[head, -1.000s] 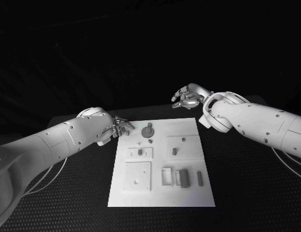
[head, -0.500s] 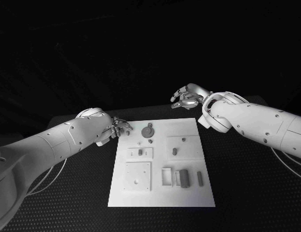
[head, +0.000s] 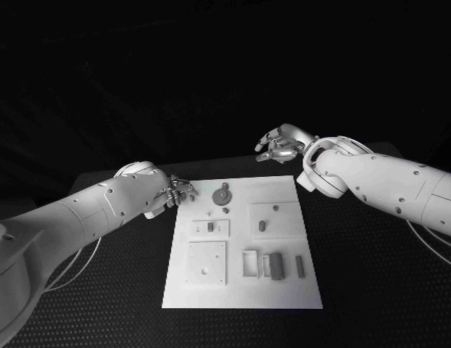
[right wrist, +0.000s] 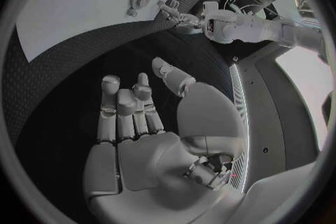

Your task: Assemble the parts on the task board

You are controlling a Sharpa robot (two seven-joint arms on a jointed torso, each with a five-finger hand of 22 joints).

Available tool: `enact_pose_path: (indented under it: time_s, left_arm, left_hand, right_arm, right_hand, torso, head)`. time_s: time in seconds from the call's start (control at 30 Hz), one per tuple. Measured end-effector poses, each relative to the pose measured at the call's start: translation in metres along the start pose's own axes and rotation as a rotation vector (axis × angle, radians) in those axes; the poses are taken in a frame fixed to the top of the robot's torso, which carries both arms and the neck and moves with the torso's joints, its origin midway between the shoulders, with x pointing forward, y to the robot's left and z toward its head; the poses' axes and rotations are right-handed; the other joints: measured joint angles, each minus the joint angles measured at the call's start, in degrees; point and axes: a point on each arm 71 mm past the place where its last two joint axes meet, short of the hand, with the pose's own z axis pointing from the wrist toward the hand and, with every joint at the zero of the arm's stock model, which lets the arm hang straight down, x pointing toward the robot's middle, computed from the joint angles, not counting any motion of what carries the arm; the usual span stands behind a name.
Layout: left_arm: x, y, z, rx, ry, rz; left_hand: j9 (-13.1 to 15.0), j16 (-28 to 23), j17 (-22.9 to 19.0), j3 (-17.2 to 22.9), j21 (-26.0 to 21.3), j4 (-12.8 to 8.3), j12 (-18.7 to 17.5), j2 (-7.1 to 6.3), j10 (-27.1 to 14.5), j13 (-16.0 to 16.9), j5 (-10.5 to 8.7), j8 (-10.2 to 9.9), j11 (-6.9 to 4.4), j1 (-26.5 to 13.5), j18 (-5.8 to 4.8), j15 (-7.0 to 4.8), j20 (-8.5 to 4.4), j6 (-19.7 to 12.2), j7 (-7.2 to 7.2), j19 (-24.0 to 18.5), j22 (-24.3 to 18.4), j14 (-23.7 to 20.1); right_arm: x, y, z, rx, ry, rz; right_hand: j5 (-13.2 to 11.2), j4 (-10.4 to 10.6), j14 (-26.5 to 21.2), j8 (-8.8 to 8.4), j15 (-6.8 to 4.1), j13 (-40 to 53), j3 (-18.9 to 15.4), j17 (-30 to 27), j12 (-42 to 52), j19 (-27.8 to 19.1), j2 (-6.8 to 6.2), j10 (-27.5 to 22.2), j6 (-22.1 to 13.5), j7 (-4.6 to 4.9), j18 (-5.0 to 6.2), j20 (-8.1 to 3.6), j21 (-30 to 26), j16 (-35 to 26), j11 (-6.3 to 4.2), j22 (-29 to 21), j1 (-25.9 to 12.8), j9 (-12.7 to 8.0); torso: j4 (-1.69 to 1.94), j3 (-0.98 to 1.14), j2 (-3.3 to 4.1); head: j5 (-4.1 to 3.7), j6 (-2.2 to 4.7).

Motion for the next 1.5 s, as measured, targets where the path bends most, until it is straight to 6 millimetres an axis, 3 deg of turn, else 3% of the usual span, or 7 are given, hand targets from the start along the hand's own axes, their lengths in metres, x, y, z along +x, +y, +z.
enact_pose_path:
  time_s: [0.4, 0.77, 0.87, 1.2, 1.5]
  left_arm:
    - [0.0022, -0.0054, 0.0002, 0.017, 0.010, -0.001]
    - [0.0023, -0.0053, 0.0007, 0.024, 0.010, -0.004]
    - [0.0027, -0.0062, 0.0007, 0.028, 0.011, -0.004]
    - [0.0021, -0.0057, 0.0015, 0.029, 0.011, -0.006]
    - [0.0017, -0.0045, 0.0016, 0.031, 0.012, -0.013]
  left_hand:
    - [-0.5, -0.3, 0.0, 0.6, -0.5, -1.1, -1.4, 2.14, 0.6, -0.4, 0.00, 0.0, -0.19, 2.3, 0.00, -0.21, 0.00, 0.4, 0.00, 0.0, 0.3, 0.2]
    - [-0.6, -0.6, 0.0, 0.6, -0.9, -1.1, -2.3, 2.74, 1.4, -0.5, 0.00, 0.0, -0.14, 5.1, 0.00, -0.21, 0.00, 0.8, 0.00, 0.4, 0.6, 0.2]
    - [-0.6, -0.6, 0.0, 0.6, -1.1, -1.1, -2.5, 3.49, 1.4, -0.5, 0.00, 0.0, -0.19, 5.9, 0.00, -0.20, 0.00, 1.1, -0.09, 0.4, 0.6, 0.2]
    - [-0.6, -0.6, 0.0, 0.6, -1.3, -1.1, -3.1, 3.51, 1.8, -0.6, 0.00, 0.0, -0.21, 7.5, 0.00, 0.00, 0.00, 1.2, 0.00, 0.4, 0.8, 0.4]
    - [-0.7, -0.8, 0.1, 0.6, -1.5, -1.1, -3.9, 4.86, 2.0, -0.7, 0.00, 0.2, -0.40, 8.9, 0.00, -0.20, -0.20, 1.9, -0.23, 0.6, 0.9, 0.6]
  right_arm:
    - [0.0007, 0.0009, 0.0005, -0.002, 0.002, 0.000]
    - [0.0009, 0.0011, 0.0006, -0.002, 0.003, 0.000]
    - [0.0012, 0.0014, 0.0008, -0.002, 0.004, 0.001]
    - [0.0016, 0.0018, 0.0010, -0.003, 0.005, 0.001]
    - [0.0019, 0.0020, 0.0012, -0.003, 0.006, 0.001]
  right_hand:
    - [0.0, 0.0, 0.0, 0.00, 0.01, -0.1, 0.0, 0.0, 0.0, 0.0, 0.00, 0.0, 0.0, -0.01, 0.00, 0.00, 0.0, 0.0, 0.00, 0.0, 0.0, 0.0]
    - [0.0, 0.0, 0.0, 0.00, 0.01, -0.1, 0.0, 0.0, 0.0, 0.0, 0.00, 0.0, 0.0, -0.03, 0.00, 0.00, 0.0, 0.0, -0.01, 0.0, 0.0, 0.0]
    - [0.0, 0.0, 0.0, 0.00, 0.01, -0.1, 0.0, 0.0, 0.0, 0.0, 0.00, 0.0, 0.0, -0.03, 0.00, 0.00, 0.0, 0.0, -0.01, 0.0, 0.0, 0.0]
    - [0.0, 0.0, 0.0, -0.21, 0.02, -0.1, 0.0, 0.0, 0.2, 0.0, 0.00, 0.0, 0.1, -0.07, 0.00, 0.00, 0.0, 0.0, -0.01, 0.0, 0.0, 0.0]
    - [0.0, 0.0, 0.0, -0.21, 0.02, -0.2, 0.0, 0.0, 0.2, 0.2, 0.00, 0.0, 0.1, -0.09, 0.00, 0.21, 0.0, 0.0, -0.01, 0.0, 0.0, 0.0]
  torso:
    - [0.00, 0.02, -0.06]
    - [0.00, 0.01, -0.10]
    - [0.00, 0.01, -0.10]
    - [0.00, 0.00, -0.10]
    - [0.01, 0.01, -0.10]
  head:
    - [-0.01, -0.26]
    - [-0.08, -0.38]
    - [-0.09, -0.42]
    - [-0.07, -0.53]
    - [-0.06, -0.59]
